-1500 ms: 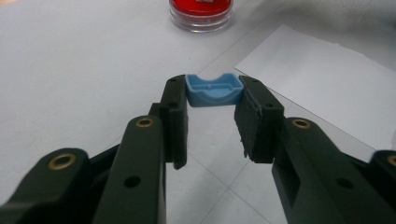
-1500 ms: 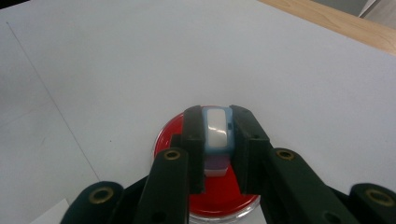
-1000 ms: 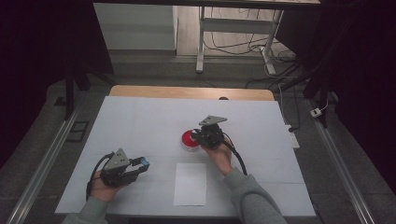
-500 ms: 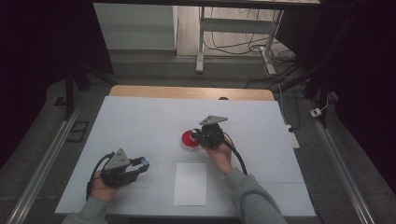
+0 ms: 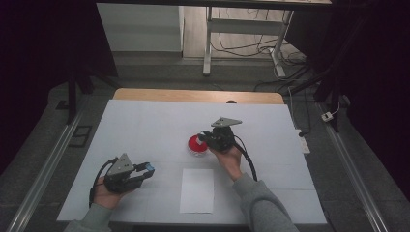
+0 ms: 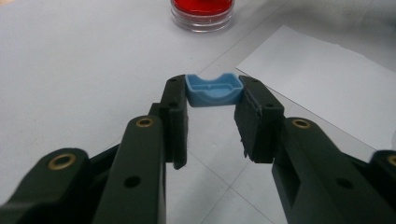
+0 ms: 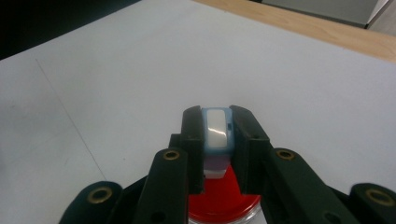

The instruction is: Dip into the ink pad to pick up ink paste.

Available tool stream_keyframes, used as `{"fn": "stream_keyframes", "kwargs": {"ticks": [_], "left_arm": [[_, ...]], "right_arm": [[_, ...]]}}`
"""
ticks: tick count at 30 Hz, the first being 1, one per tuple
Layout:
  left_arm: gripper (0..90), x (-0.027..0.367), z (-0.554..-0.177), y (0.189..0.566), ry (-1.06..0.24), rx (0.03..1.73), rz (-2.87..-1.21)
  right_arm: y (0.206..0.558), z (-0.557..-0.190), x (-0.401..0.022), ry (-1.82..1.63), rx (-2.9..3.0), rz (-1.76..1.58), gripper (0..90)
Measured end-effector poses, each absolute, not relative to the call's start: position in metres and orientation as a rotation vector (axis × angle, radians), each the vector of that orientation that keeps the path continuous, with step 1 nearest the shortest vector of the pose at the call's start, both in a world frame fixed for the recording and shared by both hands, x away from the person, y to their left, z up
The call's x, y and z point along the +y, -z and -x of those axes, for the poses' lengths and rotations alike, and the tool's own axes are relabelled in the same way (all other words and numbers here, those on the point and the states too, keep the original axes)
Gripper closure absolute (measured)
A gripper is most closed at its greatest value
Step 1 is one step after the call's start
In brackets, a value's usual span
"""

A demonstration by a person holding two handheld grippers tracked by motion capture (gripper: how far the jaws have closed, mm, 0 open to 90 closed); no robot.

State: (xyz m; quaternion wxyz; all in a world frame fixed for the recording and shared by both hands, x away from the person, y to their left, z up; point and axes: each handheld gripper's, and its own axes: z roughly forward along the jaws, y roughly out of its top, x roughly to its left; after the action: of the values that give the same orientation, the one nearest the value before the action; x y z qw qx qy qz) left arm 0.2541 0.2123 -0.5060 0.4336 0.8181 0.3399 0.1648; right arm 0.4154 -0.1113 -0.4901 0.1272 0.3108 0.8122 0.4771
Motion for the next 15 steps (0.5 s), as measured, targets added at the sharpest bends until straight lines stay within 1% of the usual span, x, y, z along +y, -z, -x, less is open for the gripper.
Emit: {"fn": "stream_keyframes", "kwargs": {"ticks": [9, 15], "left_arm": [[64.7, 0.212, -0.254, 0.506, -0.408, 0.848, -2.036], [64.7, 0.212, -0.254, 0.506, -0.408, 0.847, -2.038]], "right_arm": [[0.477, -0.411, -0.112, -1.405, 2.341, -0.872, 75.6], [0.478, -0.415, -0.11, -1.348, 2.377, -0.854, 75.6]]}}
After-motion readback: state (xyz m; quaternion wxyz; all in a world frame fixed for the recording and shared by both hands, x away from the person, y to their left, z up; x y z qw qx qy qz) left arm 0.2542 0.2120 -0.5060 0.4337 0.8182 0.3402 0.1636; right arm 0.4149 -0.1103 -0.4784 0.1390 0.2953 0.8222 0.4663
